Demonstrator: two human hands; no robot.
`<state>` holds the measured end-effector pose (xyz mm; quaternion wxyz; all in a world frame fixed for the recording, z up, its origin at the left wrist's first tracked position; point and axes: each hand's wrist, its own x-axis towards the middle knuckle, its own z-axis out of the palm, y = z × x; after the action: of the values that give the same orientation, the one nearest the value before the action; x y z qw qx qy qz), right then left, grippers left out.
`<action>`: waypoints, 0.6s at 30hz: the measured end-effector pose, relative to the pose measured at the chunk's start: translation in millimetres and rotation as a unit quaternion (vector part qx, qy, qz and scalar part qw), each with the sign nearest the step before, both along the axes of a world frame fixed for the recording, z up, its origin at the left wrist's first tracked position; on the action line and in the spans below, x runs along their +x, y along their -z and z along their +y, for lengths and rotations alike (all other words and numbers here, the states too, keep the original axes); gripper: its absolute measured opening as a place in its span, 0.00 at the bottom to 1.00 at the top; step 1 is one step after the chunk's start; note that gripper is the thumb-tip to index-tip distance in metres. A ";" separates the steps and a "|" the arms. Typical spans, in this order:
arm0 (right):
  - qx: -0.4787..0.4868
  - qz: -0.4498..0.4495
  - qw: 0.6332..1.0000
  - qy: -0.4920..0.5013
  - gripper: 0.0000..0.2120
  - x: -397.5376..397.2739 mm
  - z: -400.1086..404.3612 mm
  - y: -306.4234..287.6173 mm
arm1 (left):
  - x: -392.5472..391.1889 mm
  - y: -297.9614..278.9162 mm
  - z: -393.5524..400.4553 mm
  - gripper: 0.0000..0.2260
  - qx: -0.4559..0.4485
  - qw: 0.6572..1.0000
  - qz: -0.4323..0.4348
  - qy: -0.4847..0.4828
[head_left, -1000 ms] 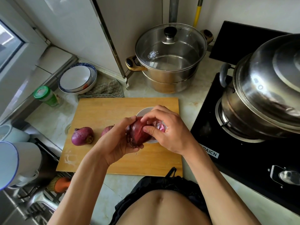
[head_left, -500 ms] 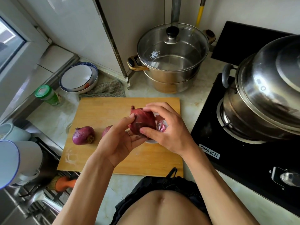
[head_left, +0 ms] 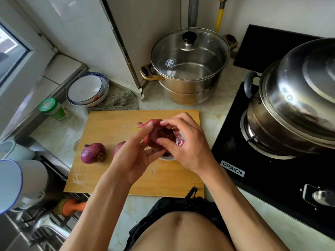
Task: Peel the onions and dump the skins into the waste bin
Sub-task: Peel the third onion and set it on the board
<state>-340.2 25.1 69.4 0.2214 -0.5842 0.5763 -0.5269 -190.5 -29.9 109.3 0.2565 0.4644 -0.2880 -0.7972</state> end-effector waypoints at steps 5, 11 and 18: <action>0.010 0.026 0.999 0.023 0.14 1.9 -2.6 1.5 | 1.7 2.2 1.9 0.13 0.000 1.000 -0.016 -0.002; -0.001 0.032 0.999 0.006 0.20 5.3 -0.3 1.0 | 1.4 3.5 2.1 0.18 -0.009 0.999 -0.038 0.005; -0.008 0.056 0.998 -0.009 0.24 2.9 -0.5 4.4 | 0.0 0.0 3.1 0.14 -0.002 0.997 -0.071 0.023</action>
<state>-337.3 24.7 65.1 0.1887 -0.6195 0.5786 -0.4958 -190.5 -26.9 109.2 0.2186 0.5124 -0.3178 -0.7673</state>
